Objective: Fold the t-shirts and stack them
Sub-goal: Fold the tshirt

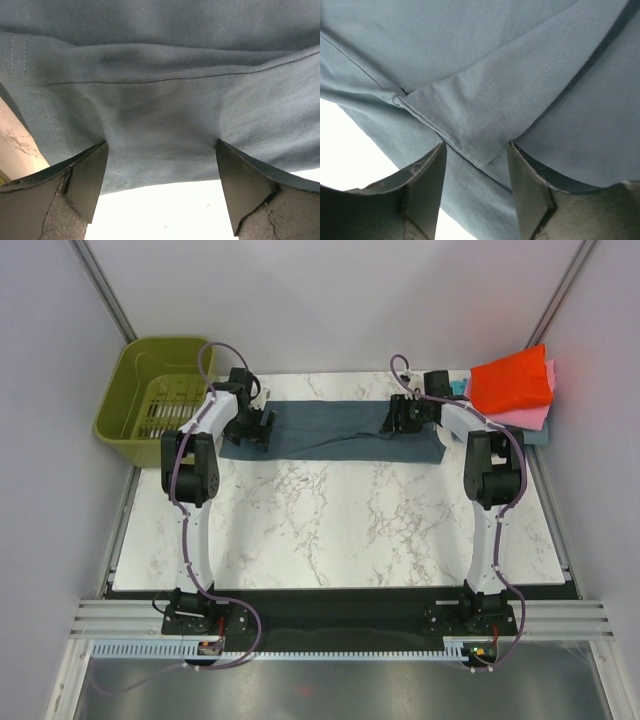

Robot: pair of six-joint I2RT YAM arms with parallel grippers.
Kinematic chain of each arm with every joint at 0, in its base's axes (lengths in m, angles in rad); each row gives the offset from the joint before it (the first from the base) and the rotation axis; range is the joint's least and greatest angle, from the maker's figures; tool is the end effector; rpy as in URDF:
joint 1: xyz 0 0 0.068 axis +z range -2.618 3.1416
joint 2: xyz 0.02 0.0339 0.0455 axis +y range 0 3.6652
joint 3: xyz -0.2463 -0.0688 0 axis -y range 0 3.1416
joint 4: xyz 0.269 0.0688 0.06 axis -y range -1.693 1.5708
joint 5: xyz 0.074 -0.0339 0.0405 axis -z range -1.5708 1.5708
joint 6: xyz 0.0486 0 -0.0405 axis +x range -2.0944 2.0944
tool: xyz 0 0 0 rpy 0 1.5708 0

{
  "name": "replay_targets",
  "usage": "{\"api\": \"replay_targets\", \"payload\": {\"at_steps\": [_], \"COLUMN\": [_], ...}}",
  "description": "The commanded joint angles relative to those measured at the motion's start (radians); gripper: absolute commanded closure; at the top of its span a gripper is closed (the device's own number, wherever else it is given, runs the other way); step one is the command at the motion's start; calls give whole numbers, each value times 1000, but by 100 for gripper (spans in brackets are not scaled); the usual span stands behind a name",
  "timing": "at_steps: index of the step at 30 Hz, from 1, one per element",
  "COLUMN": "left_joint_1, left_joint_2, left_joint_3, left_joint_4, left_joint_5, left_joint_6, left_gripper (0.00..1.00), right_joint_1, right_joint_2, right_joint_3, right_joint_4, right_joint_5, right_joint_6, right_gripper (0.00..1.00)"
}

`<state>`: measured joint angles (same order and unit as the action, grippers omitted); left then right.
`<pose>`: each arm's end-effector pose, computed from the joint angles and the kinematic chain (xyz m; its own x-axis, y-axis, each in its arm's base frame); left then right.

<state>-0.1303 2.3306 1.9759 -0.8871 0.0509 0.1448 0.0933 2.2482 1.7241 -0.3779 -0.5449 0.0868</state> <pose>0.4978 -0.0677 0.1389 -0.9074 0.2643 -0.3267 0.2799 0.9600 -0.0010 0.5044 0.0725 0.1321 -0.8129 -0.0016 -0.5825 -0.3304 0.8248 0.4589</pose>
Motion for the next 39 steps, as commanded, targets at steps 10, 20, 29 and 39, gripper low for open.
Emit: {"api": "replay_targets", "payload": {"at_steps": [10, 20, 29, 39], "left_joint_1": [0, -5, -20, -94], "left_joint_2": [9, -27, -111, -295], "left_joint_3": [-37, -89, -107, -78], "left_joint_4": [11, 22, 22, 26], "left_joint_5": [-48, -83, -137, -253], "left_joint_6": [22, 24, 44, -13], "left_gripper": [5, 6, 6, 1], "right_joint_1": [2, 22, 63, 26], "right_joint_2": [47, 114, 220, 19], "right_joint_3": [48, 250, 405, 293], "right_joint_4": [42, 114, 188, 178], "right_joint_5": [-69, -79, -24, -43], "right_joint_6": [24, 103, 171, 140], "right_gripper": [68, 68, 31, 24]}}
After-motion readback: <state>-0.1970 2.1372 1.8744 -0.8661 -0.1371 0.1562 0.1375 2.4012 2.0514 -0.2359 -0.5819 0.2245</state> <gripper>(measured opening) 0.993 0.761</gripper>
